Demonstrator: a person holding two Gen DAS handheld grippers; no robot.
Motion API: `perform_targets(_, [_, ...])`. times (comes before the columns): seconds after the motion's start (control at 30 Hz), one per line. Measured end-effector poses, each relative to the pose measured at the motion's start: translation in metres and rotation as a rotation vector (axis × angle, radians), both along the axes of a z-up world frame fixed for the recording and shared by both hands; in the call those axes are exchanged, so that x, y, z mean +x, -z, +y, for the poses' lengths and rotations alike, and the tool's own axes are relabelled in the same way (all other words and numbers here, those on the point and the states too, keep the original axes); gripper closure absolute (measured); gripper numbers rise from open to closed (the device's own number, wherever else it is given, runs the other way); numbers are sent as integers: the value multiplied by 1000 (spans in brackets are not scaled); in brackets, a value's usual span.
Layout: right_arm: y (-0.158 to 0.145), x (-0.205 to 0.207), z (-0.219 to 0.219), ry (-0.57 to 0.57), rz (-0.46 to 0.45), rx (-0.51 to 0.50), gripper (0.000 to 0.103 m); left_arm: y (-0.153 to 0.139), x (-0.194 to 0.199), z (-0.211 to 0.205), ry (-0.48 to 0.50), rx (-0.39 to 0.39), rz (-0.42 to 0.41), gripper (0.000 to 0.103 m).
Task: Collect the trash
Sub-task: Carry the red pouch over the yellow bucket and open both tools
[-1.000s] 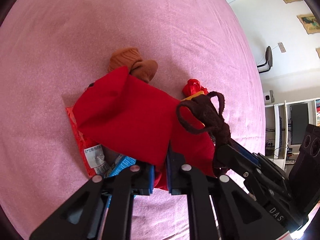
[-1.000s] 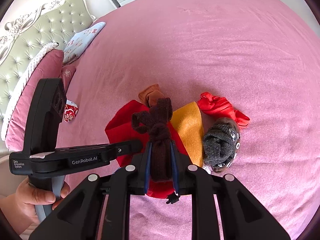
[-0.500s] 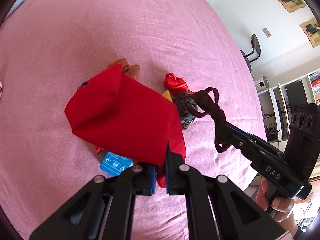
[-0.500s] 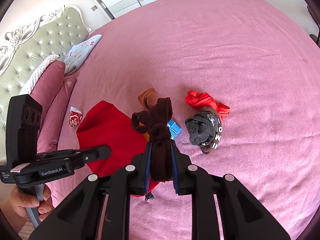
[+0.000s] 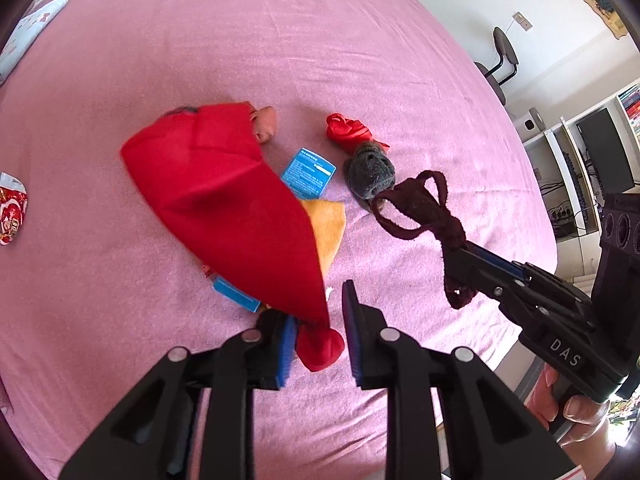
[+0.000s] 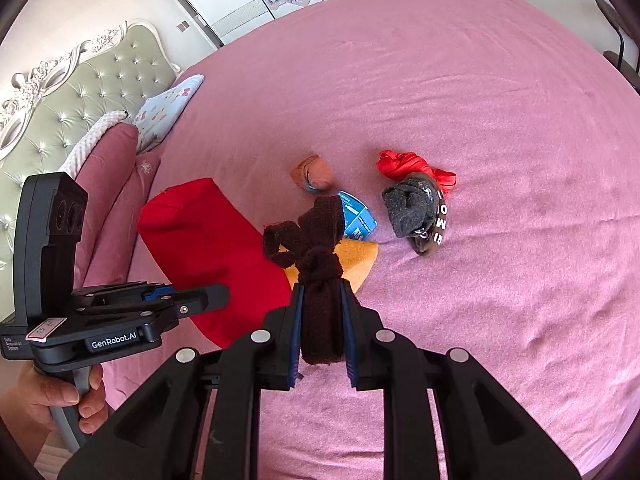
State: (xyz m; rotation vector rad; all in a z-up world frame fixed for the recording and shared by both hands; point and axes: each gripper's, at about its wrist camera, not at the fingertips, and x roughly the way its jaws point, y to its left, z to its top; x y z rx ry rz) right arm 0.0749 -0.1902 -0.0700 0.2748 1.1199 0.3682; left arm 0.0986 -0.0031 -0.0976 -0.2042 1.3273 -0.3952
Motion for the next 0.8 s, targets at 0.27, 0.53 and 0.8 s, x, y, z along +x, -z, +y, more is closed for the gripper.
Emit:
perform_targets(0.27, [-8, -24, -6, 27, -21, 4, 85, -9, -13, -3, 13, -30, -37, 99])
perform_targets(0.53, [-14, -61, -55, 110, -30, 15, 85, -28, -34, -55, 93, -15, -59, 99])
perform_targets(0.8, [-11, -122, -150, 241, -11, 22, 85, -29, -63, -170, 250, -16, -53, 99])
